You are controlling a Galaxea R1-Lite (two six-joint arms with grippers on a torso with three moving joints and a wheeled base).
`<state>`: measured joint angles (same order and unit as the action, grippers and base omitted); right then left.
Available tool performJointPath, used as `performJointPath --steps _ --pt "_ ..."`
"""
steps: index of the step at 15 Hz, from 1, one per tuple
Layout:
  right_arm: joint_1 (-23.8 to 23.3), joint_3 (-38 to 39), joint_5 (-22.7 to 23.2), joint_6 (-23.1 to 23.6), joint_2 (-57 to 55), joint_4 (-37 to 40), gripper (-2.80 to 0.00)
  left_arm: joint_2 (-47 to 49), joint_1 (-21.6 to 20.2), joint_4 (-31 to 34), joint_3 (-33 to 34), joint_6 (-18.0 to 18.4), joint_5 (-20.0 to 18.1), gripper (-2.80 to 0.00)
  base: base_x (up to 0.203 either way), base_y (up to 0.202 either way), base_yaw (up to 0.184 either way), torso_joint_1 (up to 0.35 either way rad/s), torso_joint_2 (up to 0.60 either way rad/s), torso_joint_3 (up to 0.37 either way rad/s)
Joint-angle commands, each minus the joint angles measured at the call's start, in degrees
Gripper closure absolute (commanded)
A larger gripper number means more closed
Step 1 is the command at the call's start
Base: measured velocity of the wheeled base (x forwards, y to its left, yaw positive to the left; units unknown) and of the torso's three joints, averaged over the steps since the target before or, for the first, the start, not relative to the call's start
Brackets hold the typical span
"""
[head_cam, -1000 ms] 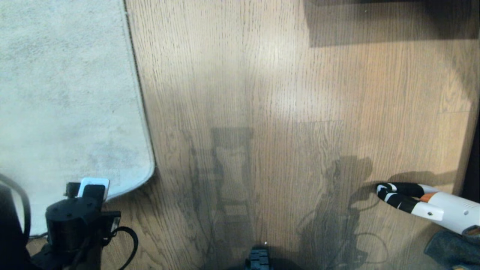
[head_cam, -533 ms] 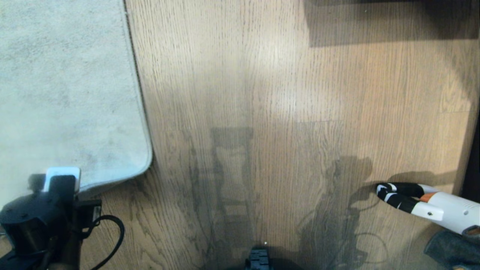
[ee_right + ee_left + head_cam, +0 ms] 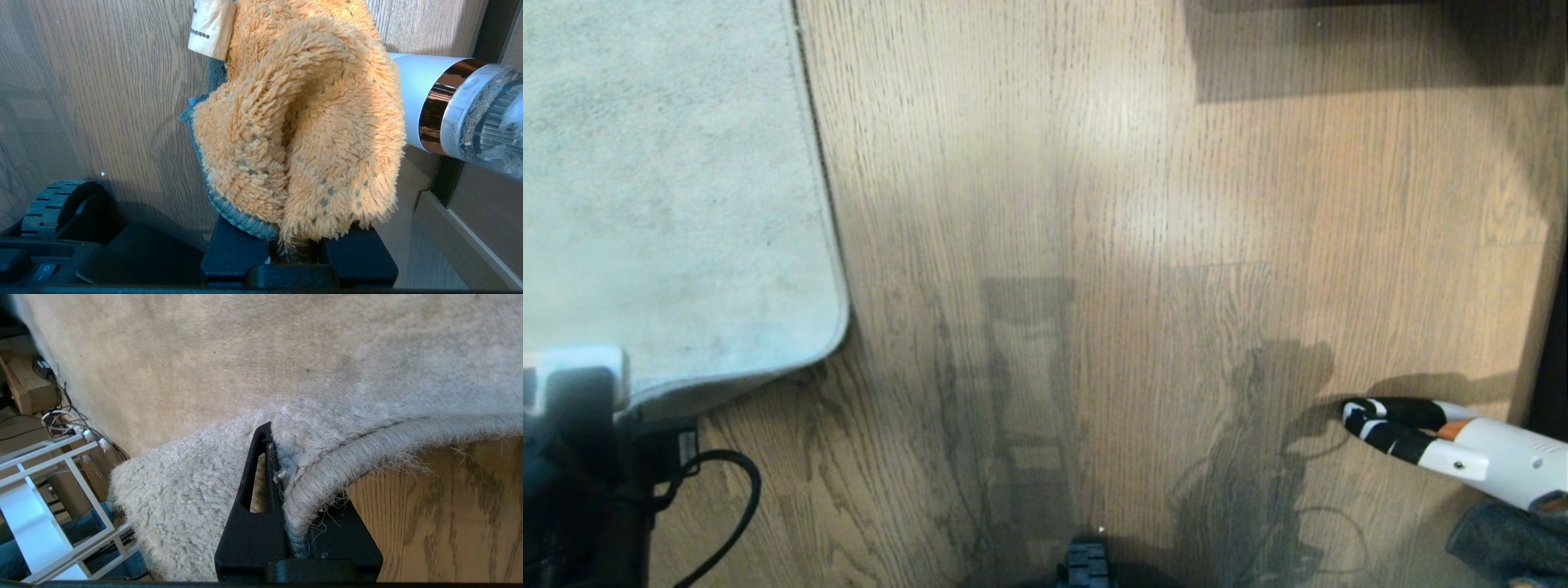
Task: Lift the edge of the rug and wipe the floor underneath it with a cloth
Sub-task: Lift up the carpet
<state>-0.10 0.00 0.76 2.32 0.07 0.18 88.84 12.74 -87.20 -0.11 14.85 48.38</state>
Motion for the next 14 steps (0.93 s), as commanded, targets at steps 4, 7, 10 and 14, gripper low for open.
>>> performJointPath --steps 4,7,10,14 --pt "0.01 0.0 0.03 0.06 -0.07 -0.01 0.0 -5.68 -1.73 -2.76 0.11 -0.09 0.39 0.0 0.0 0.0 0.0 0.0 0.0 0.0" --pt "0.01 0.0 0.03 0.06 -0.07 -0.01 0.0 -8.49 -3.07 -2.76 0.11 0.19 0.59 0.0 0.0 0.0 0.0 0.0 0.0 0.0" --pt "0.01 0.0 0.03 0.06 -0.07 -0.01 0.0 -11.2 -5.18 -2.76 0.11 1.19 0.57 0.0 0.0 0.0 0.0 0.0 0.0 0.0" --pt "0.01 0.0 0.03 0.06 -0.07 -0.01 0.0 -12.38 -5.17 -2.76 0.11 2.11 -0.22 0.0 0.0 0.0 0.0 0.0 0.0 0.0"
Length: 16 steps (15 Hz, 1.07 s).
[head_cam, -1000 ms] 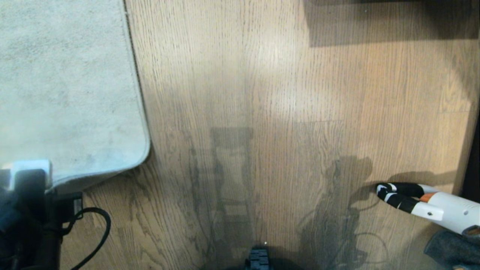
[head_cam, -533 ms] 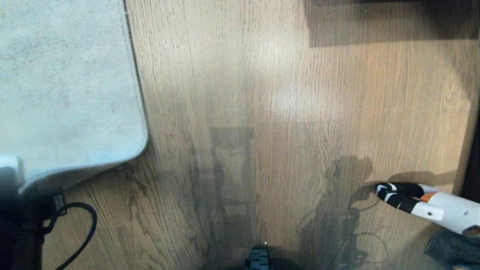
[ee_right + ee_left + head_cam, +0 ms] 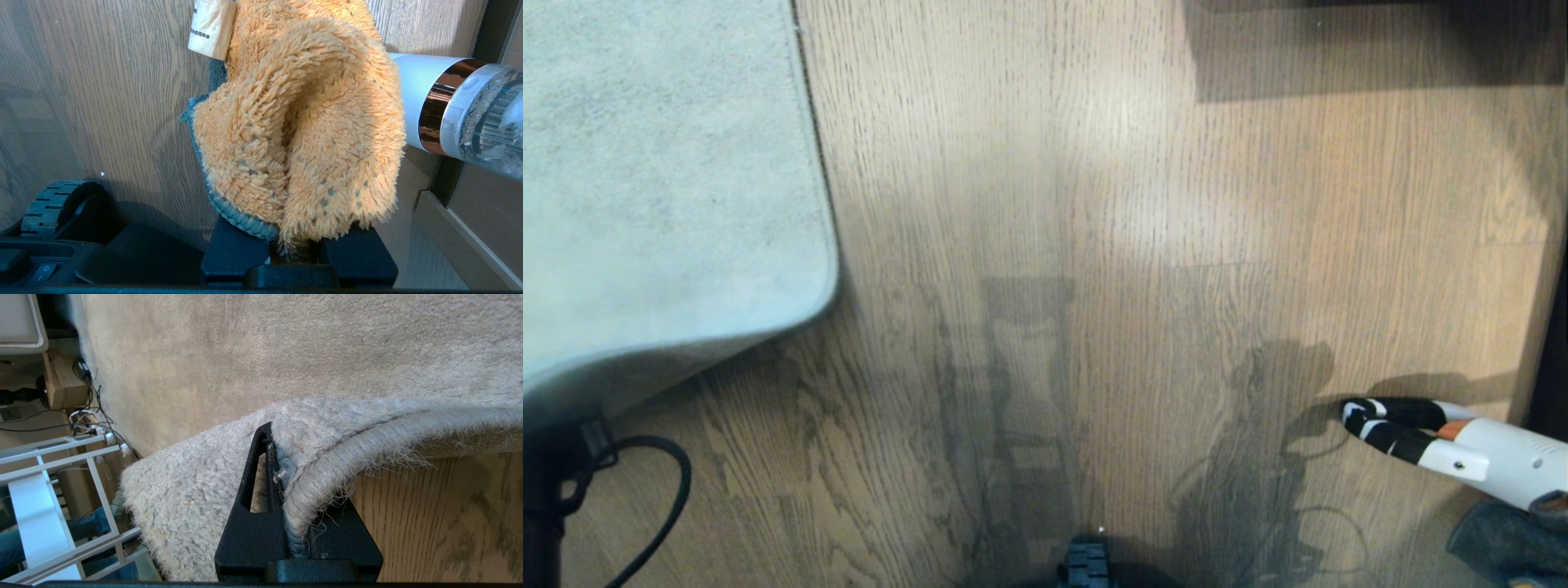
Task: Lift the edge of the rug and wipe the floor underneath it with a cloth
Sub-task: Lift up the carpet
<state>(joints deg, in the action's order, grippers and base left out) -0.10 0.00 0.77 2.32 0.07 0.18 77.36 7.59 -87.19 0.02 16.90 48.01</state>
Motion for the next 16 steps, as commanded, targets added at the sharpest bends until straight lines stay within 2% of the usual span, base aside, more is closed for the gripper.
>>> performJointPath --steps 1,16 --pt "0.01 0.0 0.02 0.06 -0.07 -0.01 0.0 -0.9 0.03 -2.77 -0.02 -0.05 0.15 0.0 0.0 0.0 0.0 0.0 0.0 0.0" --pt "0.01 0.0 0.02 0.06 -0.07 -0.01 0.0 -1.95 1.72 -0.88 -0.02 -1.69 0.42 0.0 0.0 0.0 0.0 0.0 0.0 0.0"
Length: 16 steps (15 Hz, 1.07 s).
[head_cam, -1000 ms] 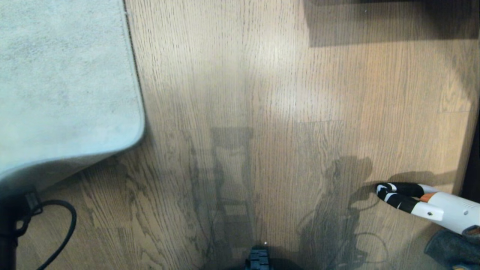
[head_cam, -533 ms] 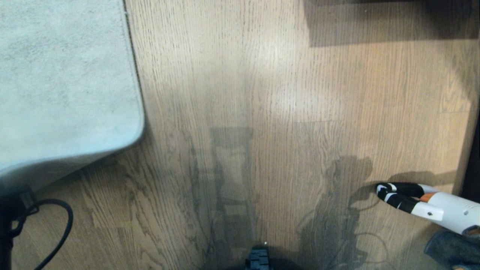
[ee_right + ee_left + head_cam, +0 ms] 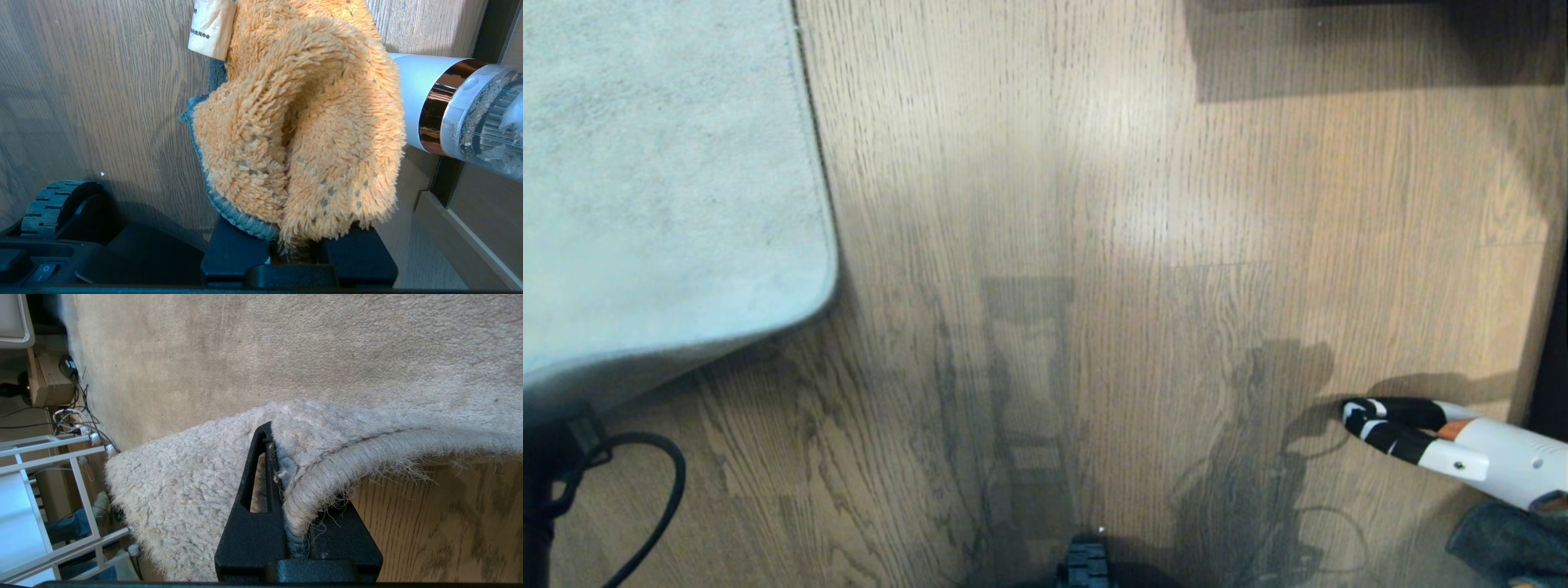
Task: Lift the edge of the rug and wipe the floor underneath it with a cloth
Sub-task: Lift up the carpet
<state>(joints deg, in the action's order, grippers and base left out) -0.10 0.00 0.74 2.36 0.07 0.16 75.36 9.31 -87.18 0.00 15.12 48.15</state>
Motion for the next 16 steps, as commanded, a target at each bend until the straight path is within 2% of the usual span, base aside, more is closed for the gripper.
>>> performJointPath --steps 1,16 --pt "0.01 0.0 0.05 0.01 -0.07 0.02 0.0 0.05 0.0 -0.8 0.0 0.0 0.27 0.0 0.0 0.0 0.0 0.0 0.0 0.0" --pt "0.01 0.0 0.05 0.01 -0.07 0.02 0.0 1.01 0.18 -0.44 0.0 -0.79 0.1 0.0 0.0 0.0 0.0 0.0 0.0 0.0"
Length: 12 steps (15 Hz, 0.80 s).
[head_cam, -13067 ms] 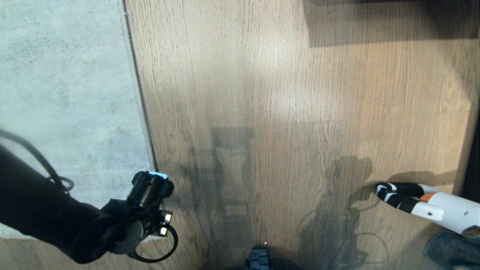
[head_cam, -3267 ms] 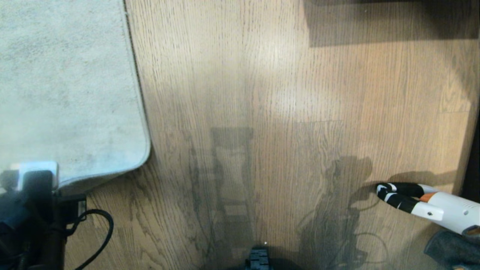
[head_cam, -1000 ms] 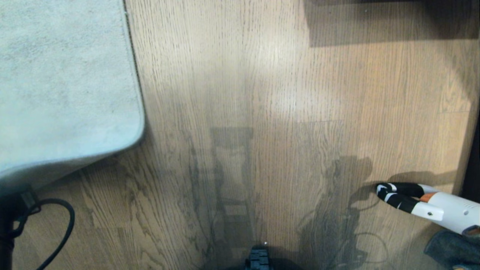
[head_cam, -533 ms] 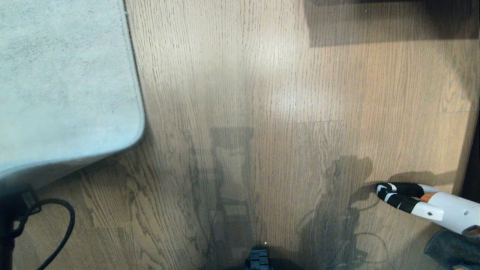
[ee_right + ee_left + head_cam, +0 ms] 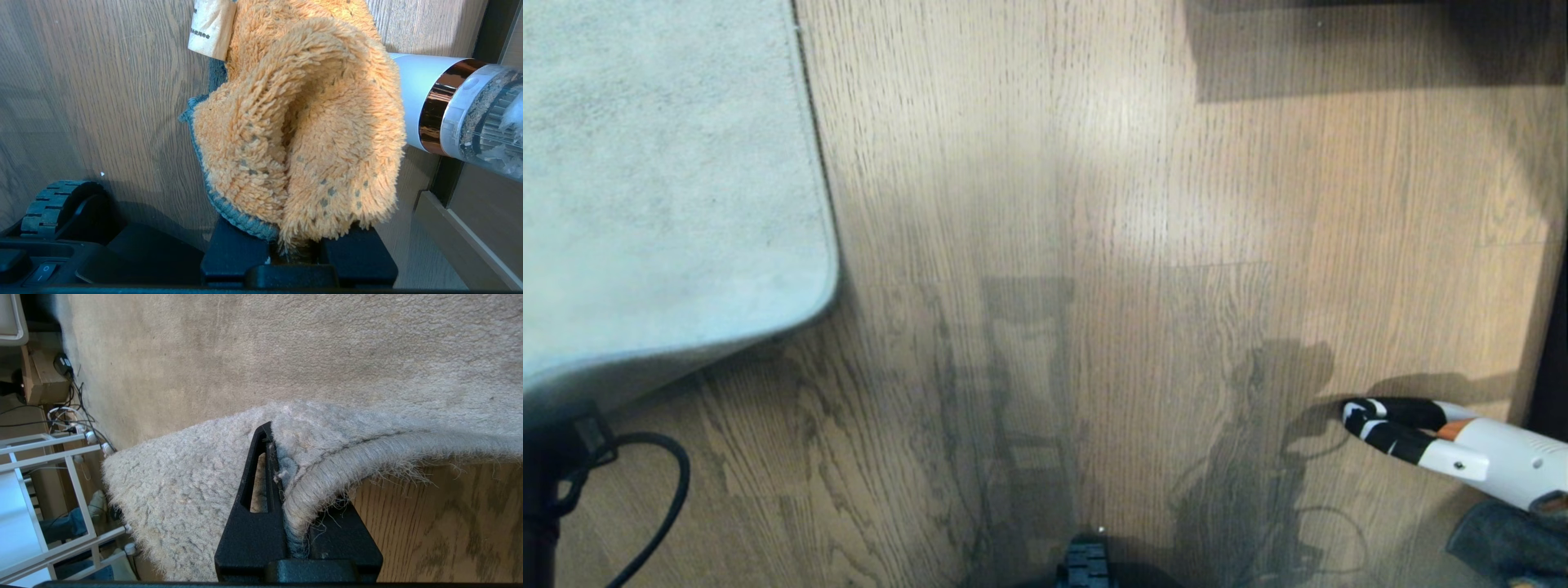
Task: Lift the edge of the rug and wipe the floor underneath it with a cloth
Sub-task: Lift up the carpet
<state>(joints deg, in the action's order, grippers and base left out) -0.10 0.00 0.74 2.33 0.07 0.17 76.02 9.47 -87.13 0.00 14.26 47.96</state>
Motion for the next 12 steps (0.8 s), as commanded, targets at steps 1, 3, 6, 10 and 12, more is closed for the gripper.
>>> performJointPath --steps 1,3,6,10,12 --pt "0.01 0.0 0.05 0.04 -0.07 0.0 0.0 0.36 0.02 -0.5 0.0 0.07 0.29 0.0 0.0 0.0 0.0 0.0 0.0 0.0" --pt "0.01 0.0 0.05 0.04 -0.07 0.0 0.0 0.36 0.02 -0.5 0.0 -0.02 0.29 0.0 0.0 0.0 0.0 0.0 0.0 0.0" --pt "0.01 0.0 0.05 0.04 -0.07 0.0 0.0 0.44 0.11 -0.5 0.0 -0.02 0.21 0.0 0.0 0.0 0.0 0.0 0.0 0.0" --pt "0.01 0.0 0.05 0.04 -0.07 0.0 0.0 0.44 0.72 -0.5 0.0 -0.02 0.21 0.0 0.0 0.0 0.0 0.0 0.0 0.0" --pt "0.01 0.0 0.05 0.04 -0.07 0.0 0.0 0.36 0.72 -0.5 0.0 -0.02 0.28 0.0 0.0 0.0 0.0 0.0 0.0 0.0"
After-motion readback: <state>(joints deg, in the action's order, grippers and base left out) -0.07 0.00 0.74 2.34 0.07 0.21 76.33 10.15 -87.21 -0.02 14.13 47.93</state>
